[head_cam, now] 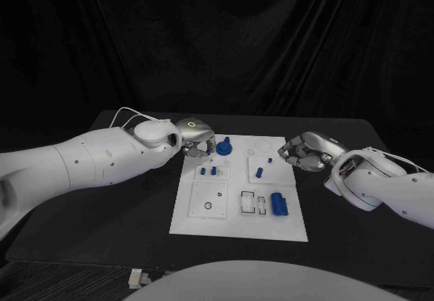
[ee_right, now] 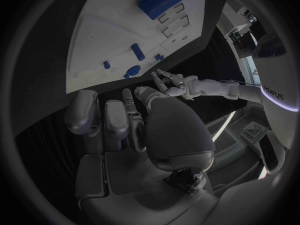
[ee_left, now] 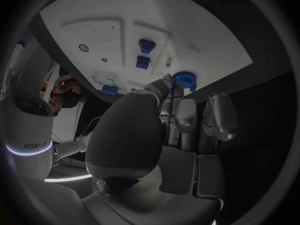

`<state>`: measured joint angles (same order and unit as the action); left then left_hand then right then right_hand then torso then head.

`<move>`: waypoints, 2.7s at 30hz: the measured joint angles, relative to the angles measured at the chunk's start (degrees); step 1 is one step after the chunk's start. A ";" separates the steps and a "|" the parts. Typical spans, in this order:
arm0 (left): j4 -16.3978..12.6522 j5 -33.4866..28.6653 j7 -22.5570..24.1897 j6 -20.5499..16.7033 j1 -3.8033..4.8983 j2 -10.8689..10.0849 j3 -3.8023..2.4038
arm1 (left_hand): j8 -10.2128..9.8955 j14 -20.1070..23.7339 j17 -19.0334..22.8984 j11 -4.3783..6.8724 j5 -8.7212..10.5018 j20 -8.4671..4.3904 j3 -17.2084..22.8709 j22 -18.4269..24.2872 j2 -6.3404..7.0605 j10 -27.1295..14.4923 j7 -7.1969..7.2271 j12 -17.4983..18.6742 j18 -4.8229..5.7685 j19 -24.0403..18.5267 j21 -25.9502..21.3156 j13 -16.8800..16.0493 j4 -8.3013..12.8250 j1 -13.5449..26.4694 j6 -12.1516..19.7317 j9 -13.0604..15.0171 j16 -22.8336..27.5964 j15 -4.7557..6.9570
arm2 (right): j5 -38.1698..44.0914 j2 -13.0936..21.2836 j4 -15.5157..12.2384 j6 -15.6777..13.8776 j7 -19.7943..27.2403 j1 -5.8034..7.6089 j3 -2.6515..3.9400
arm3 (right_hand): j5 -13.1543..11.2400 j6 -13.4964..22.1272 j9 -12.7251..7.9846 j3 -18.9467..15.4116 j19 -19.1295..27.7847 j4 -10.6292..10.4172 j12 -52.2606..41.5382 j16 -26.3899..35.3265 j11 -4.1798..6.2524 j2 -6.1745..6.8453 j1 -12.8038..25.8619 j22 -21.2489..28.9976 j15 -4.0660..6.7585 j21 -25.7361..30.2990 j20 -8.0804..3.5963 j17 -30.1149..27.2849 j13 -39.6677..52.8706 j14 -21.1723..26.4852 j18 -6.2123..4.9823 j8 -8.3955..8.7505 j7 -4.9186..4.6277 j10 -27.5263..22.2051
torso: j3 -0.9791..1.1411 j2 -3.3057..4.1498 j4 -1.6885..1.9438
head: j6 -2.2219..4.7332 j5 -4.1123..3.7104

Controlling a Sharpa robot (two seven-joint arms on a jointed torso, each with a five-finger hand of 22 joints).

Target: Assemble the parts on the task board

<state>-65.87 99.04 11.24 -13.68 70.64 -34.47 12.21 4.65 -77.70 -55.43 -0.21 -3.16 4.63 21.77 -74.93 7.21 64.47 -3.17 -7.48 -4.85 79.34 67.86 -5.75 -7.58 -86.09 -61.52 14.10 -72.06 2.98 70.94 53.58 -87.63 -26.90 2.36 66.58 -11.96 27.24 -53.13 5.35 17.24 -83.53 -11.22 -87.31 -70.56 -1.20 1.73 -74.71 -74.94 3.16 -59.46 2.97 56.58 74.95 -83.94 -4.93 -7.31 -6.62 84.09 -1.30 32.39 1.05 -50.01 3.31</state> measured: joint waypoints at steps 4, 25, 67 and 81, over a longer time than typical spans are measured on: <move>0.63 0.01 0.00 0.25 -0.68 0.39 0.02 | 0.00 0.13 0.08 0.00 0.00 -0.14 0.00 0.00 0.00 0.00 0.00 0.00 0.00 -0.14 0.00 0.00 0.00 0.00 0.00 0.00 0.00 0.13 | 0.00 -0.01 0.03 0.04 0.00 0.00 0.00 | 0.00 0.00 0.00 0.00 0.00 0.00 0.00 0.00 0.00 0.00 0.00 0.00 0.00 0.00 0.00 0.00 0.00 0.00 0.00 0.00 0.00 0.00 | -0.01 0.07 0.00 | 0.00 0.02; 3.56 0.02 -0.54 -1.10 -2.85 2.42 0.01 | 0.00 0.42 -0.04 -0.06 -0.22 -0.21 -0.01 0.01 0.23 0.89 -0.01 0.01 0.01 -0.21 0.00 -0.36 0.00 -0.23 0.00 0.01 0.00 -0.01 | -0.03 0.01 0.15 0.06 0.03 0.00 0.01 | 0.00 0.00 0.00 0.00 0.00 0.00 0.00 0.00 0.00 0.00 0.00 0.02 0.00 0.00 0.00 0.01 -0.02 0.00 0.00 0.00 0.00 0.00 | -0.01 0.00 -0.02 | 0.00 -0.01; 2.50 0.03 -2.69 -3.42 -2.96 2.37 0.00 | 0.00 0.41 0.12 -0.19 -0.67 -0.20 0.15 0.02 0.46 1.84 -0.01 0.02 0.01 -0.20 0.22 -0.67 0.17 -0.46 0.00 -0.10 0.00 -0.01 | -0.05 -0.40 0.47 0.24 0.03 -0.16 0.00 | 0.00 0.00 0.00 0.00 0.00 0.33 0.00 0.00 0.00 0.00 0.00 0.03 0.00 0.00 0.00 -0.10 -0.04 0.00 0.00 0.00 0.00 0.00 | 0.00 0.02 -0.04 | 0.00 0.16; 3.28 0.03 -2.91 -2.30 -3.17 2.97 0.02 | -0.22 0.41 0.51 -0.20 -0.67 -0.20 0.15 0.03 0.76 1.83 -0.01 0.02 0.01 -0.20 -0.08 -0.67 0.17 -0.76 0.00 -0.15 0.22 -0.01 | -0.05 -0.39 0.49 0.34 0.03 -0.17 0.00 | 0.00 0.00 0.00 0.00 0.00 0.33 0.00 0.00 0.00 0.00 0.00 0.04 0.00 0.24 0.00 -0.10 -0.04 0.00 0.00 0.00 0.00 0.00 | 0.00 0.01 -0.04 | 0.00 -0.10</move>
<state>-62.58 99.08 8.33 -15.98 67.47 -31.49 12.23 4.44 -77.28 -54.91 -0.40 -3.84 4.42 21.92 -74.91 7.97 66.31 -3.18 -7.46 -4.84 79.14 67.78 -6.41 -7.42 -86.84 -61.52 13.95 -71.84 2.97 70.89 53.19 -87.14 -26.56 2.39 66.41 -11.95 27.24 -53.13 5.35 17.24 -83.53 -10.89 -87.32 -70.56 -1.20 1.73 -74.71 -74.90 3.16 -59.22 2.98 56.48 74.91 -83.94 -4.93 -7.31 -6.63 84.09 -1.30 32.40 1.01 -50.01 3.20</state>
